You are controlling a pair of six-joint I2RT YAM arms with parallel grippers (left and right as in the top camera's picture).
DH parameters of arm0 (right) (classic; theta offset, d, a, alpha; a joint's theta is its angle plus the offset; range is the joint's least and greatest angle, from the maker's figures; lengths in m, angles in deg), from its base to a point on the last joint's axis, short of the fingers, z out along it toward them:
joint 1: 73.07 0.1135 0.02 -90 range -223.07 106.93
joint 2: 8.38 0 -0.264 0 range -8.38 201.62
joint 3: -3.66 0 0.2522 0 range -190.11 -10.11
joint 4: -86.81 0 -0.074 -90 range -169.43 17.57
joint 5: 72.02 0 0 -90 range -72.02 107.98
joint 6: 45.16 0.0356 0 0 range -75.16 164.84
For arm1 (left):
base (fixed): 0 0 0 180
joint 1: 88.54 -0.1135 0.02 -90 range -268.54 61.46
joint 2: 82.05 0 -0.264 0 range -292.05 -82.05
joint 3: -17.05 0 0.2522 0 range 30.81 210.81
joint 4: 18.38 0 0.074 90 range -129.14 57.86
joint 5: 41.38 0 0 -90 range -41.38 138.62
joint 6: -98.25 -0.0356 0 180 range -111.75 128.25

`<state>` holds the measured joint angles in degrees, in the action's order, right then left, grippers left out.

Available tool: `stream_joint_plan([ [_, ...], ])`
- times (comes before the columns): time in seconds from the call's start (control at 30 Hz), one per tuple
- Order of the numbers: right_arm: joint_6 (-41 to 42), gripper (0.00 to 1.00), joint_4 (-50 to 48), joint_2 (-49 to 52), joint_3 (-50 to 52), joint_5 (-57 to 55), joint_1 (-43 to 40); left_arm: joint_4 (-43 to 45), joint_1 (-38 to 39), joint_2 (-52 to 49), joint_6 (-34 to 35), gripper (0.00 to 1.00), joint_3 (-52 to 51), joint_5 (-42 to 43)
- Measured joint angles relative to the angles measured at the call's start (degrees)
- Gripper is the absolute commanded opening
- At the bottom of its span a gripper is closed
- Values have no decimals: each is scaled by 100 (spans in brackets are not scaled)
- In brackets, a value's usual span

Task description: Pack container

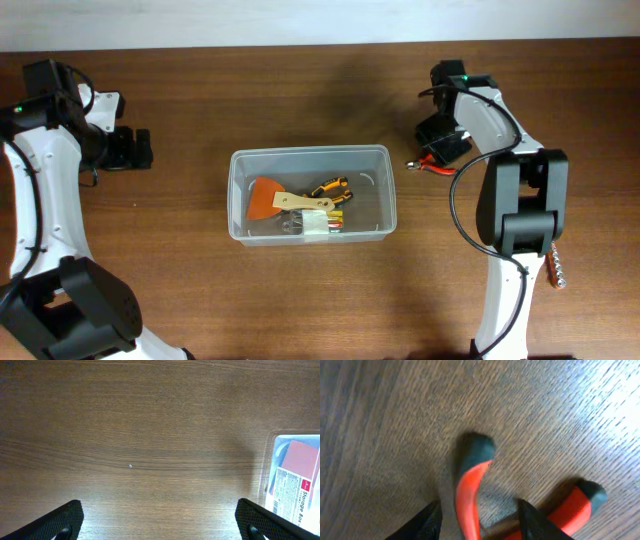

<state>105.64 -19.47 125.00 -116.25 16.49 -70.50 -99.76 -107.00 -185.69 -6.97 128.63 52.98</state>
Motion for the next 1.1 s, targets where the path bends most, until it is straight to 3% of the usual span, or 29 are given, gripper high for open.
stream_joint_plan([
  [0.47, -4, 49, 0, 7, -4, 0, -13, 0, 0, 0, 0, 99, 0, -2],
  [0.93, -44, 17, 0, 7, -9, 2, -44, 0, 0, 0, 0, 99, 0, -2],
  [1.1, -57, 11, 0, 9, -11, 2, -44, 0, 0, 0, 0, 99, 0, -2],
])
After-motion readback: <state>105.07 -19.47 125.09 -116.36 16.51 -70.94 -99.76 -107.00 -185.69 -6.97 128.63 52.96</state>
